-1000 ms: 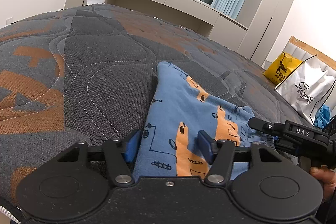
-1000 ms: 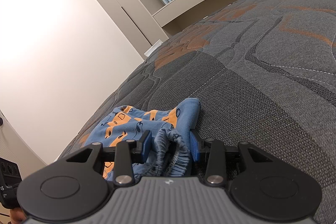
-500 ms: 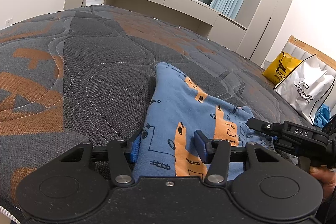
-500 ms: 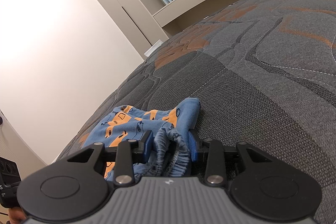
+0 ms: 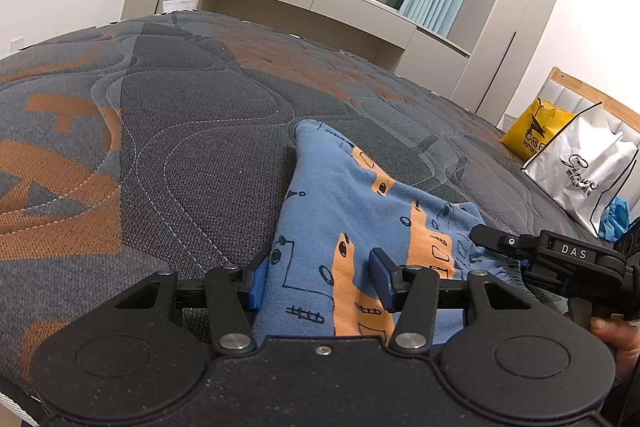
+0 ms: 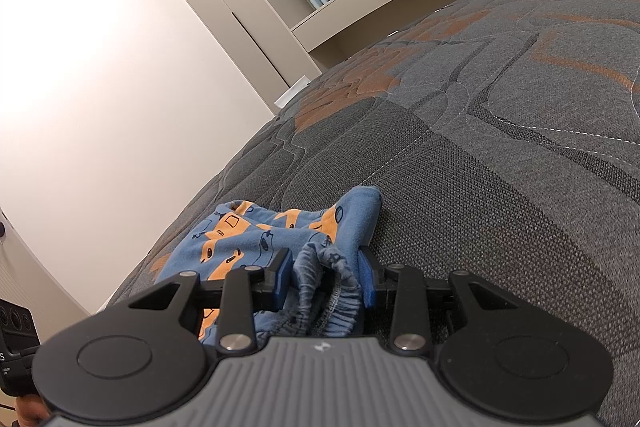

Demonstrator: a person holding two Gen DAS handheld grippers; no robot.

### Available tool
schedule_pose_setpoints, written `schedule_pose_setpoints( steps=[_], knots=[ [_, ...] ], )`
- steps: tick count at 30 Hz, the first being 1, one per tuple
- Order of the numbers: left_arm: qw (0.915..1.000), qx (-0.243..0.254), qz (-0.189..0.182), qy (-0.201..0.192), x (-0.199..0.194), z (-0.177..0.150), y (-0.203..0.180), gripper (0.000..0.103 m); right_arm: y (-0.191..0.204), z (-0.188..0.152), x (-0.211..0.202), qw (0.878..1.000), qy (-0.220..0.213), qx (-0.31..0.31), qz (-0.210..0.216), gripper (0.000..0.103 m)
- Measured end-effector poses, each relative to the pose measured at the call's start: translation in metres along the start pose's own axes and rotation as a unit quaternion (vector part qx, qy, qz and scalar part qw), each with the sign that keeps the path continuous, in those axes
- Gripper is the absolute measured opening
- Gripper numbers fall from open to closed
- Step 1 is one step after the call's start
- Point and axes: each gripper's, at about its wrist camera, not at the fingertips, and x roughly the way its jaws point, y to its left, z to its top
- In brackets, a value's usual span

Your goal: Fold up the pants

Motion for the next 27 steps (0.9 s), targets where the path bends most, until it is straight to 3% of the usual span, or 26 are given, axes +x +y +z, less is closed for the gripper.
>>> schedule_pose_setpoints(
  steps=[14, 27],
  knots=[
    [0.9997, 0.021, -0.006, -0.014, -0.006, 0.008, -0.006, 0.026, 0.008, 0.001, -0.006, 1.000, -0.015, -0.026, -0.004, 0.023],
    [0.9966, 0.065, -0.018, -0.048, -0.008, 0.032, -0.018, 0.023, 0.024, 0.011, -0.008, 0.998, -0.025, -0.056, -0.004, 0.021]
  ],
)
